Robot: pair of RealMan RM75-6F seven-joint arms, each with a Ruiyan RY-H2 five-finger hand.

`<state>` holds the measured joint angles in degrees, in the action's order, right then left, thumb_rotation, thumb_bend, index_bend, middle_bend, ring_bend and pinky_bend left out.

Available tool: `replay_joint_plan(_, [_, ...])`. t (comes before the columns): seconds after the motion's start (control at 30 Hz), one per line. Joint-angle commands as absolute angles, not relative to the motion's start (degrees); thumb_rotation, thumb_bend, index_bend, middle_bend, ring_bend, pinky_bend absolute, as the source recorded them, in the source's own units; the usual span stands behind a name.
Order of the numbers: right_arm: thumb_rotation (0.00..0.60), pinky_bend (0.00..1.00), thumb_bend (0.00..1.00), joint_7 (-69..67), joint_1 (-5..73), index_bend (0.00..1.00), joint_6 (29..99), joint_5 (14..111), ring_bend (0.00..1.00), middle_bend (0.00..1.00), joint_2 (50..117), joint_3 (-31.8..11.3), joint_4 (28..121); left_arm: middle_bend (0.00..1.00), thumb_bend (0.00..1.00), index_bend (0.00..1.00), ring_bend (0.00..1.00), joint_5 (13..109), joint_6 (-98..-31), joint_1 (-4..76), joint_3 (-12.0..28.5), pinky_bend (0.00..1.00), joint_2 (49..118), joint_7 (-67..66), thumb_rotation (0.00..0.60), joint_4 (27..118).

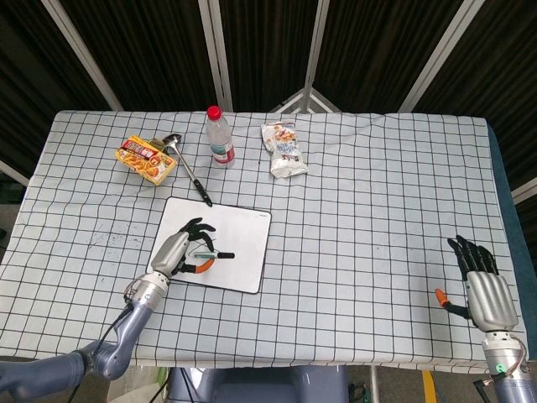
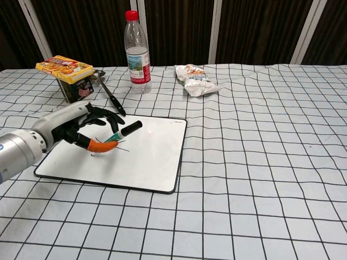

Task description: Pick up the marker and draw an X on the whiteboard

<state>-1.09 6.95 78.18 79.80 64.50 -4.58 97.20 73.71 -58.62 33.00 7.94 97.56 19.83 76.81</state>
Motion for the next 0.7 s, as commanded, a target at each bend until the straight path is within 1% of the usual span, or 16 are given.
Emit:
replay_joint_plan(0.03, [0.6, 0.0, 0.31, -1.0, 6.9, 0.0, 78.2, 79.6, 0.0, 0.0, 64.5, -4.6, 97.3, 0.22, 0.53, 0.7, 0.06, 76.8, -62.0, 29.9, 5.4, 0.11, 92.6, 21.9, 0.6, 82.7])
replay_joint_plan(0.17, [0.6, 0.0, 0.31, -1.0, 6.9, 0.0, 78.1, 79.4, 0.0, 0.0, 64.5, -4.7, 97.5, 0.22, 0.53, 0.7, 0.06, 79.2, -65.1, 28.0, 4.9, 0.11, 87.9, 23.8, 0.6, 87.8])
replay_joint_plan(0.27, [0.6, 0.0, 0.31, -0.8, 6.9, 0.0, 78.0, 79.3, 0.0, 0.0, 64.5, -4.7, 97.6, 0.22, 0.53, 0.7, 0.06, 79.5, -66.0, 27.8, 5.7, 0.11, 86.2, 24.2, 0.6, 89.5])
replay_joint_plan(0.37, [0.6, 0.0, 0.31, -0.6, 7.0, 0.0, 78.0, 79.4, 0.0, 0.0, 64.6, -4.6, 97.6, 0.22, 0.53, 0.7, 0.06, 78.3, -65.9, 28.7, 8.0, 0.11, 85.4, 23.9, 0.6, 90.0])
replay_joint_plan(0.47, [0.6, 0.0, 0.31, -0.5, 7.1, 0.0, 77.9, 79.3, 0.0, 0.0, 64.7, -4.6, 97.6, 0.22, 0.52, 0.7, 0.06, 76.7, -65.1, 29.8, 10.0, 0.11, 86.1, 23.4, 0.6, 89.3])
replay_joint_plan(0.6, [0.6, 0.0, 0.31, -0.7, 7.1, 0.0, 77.8, 79.1, 0.0, 0.0, 64.6, -4.7, 97.6, 0.22, 0.51, 0.7, 0.06, 72.8, -61.9, 32.2, 12.5, 0.11, 88.6, 21.7, 0.6, 86.9])
replay_joint_plan(0.7, [0.6, 0.0, 0.31, -0.9, 7.1, 0.0, 77.7, 79.1, 0.0, 0.0, 64.5, -4.7, 97.6, 0.22, 0.51, 0.7, 0.06, 71.4, -60.4, 33.7, 13.4, 0.11, 90.6, 20.3, 0.6, 85.0])
